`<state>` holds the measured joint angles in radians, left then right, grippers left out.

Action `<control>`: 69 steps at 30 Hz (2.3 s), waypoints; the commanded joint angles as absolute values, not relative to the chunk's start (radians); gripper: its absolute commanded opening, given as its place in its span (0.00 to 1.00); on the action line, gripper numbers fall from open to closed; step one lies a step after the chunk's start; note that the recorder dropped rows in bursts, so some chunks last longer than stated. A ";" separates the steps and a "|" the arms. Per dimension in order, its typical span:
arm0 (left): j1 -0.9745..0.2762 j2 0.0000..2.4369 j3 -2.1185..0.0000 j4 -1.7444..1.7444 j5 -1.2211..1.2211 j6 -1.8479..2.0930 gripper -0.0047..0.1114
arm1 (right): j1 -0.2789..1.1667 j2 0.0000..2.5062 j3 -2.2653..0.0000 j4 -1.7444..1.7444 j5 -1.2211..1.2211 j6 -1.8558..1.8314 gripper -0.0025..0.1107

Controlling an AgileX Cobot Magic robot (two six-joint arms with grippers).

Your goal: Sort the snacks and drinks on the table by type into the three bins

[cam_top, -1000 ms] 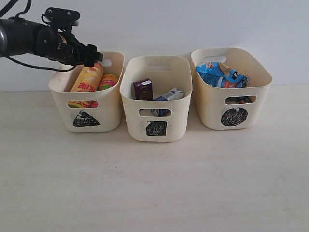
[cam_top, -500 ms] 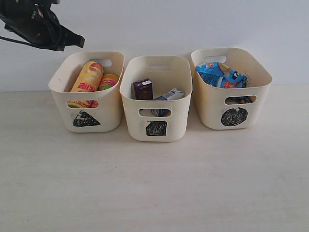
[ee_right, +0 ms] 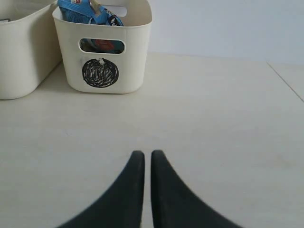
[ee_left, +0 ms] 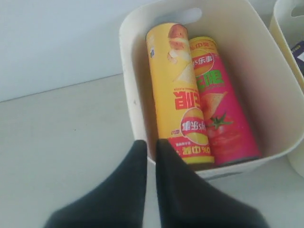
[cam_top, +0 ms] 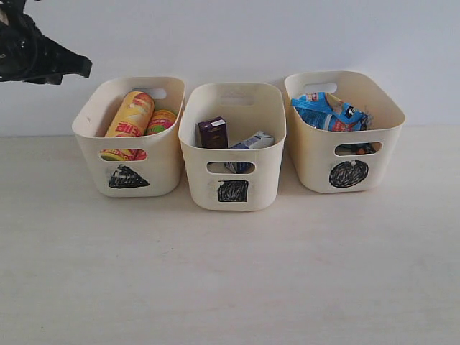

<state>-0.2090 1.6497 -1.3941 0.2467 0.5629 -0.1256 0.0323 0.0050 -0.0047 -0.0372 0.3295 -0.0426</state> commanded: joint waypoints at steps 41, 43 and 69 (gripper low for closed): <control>-0.210 0.716 -0.679 0.160 0.414 -0.255 0.08 | 0.031 0.000 0.000 -0.035 0.322 -0.044 0.05; -0.208 0.663 -0.628 0.160 0.383 -0.255 0.08 | 0.031 0.000 0.000 -0.035 0.322 -0.044 0.05; -0.172 0.236 -0.197 0.136 0.200 -0.201 0.08 | 0.031 0.000 0.000 -0.035 0.322 -0.044 0.05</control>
<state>-0.1757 0.2789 -0.2280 0.1562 0.2242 -0.2350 0.0323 0.0050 -0.0047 -0.0372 0.3295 -0.0426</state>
